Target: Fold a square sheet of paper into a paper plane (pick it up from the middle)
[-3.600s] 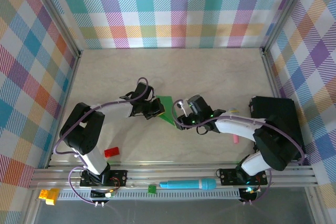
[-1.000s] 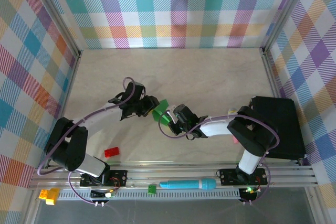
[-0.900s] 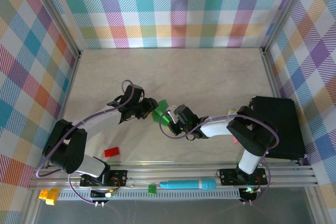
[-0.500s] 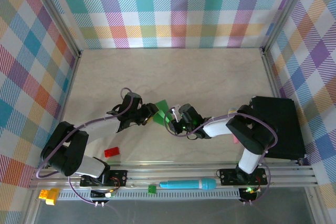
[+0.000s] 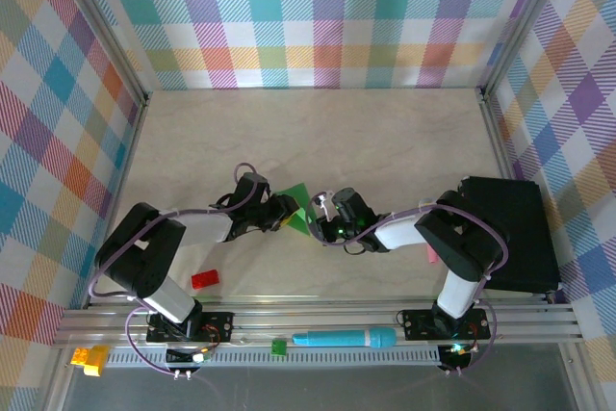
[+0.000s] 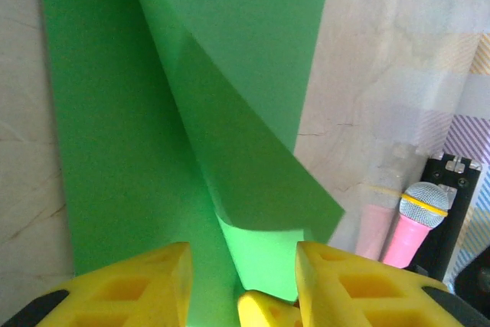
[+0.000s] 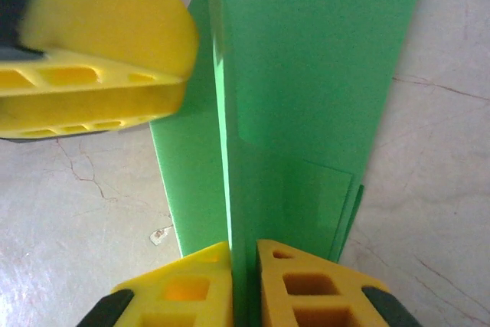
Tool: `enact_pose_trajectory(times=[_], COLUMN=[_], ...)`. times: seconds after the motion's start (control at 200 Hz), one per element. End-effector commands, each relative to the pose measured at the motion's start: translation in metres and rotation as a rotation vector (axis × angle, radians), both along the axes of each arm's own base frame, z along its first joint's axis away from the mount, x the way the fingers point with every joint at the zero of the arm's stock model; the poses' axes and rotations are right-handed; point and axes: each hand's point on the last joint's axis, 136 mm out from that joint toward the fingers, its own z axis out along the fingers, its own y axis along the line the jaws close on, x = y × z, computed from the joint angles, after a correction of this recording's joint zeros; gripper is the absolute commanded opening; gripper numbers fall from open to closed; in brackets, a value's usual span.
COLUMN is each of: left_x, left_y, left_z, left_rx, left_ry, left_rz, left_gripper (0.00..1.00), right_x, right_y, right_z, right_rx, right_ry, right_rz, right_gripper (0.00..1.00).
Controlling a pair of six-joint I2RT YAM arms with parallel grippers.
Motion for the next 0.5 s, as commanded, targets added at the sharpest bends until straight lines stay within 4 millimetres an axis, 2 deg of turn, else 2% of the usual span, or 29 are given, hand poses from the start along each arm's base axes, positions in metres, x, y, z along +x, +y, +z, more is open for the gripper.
enact_pose_trajectory(times=[0.0, 0.33, 0.5], left_x=[0.001, -0.003, -0.016], left_y=[-0.009, -0.008, 0.001], left_z=[0.000, -0.018, -0.036], left_rx=[-0.017, 0.074, 0.172], left_ry=[-0.017, 0.057, 0.133], left_rz=[-0.034, -0.056, -0.079], left_gripper=[0.40, 0.43, 0.45], right_x=[-0.017, -0.016, -0.015], right_y=[-0.013, -0.011, -0.011], right_z=[-0.026, -0.019, -0.004], right_rx=[-0.049, -0.026, -0.007], right_ry=[0.113, 0.137, 0.173], right_rz=[0.004, 0.000, -0.014], right_gripper=[0.15, 0.17, 0.26])
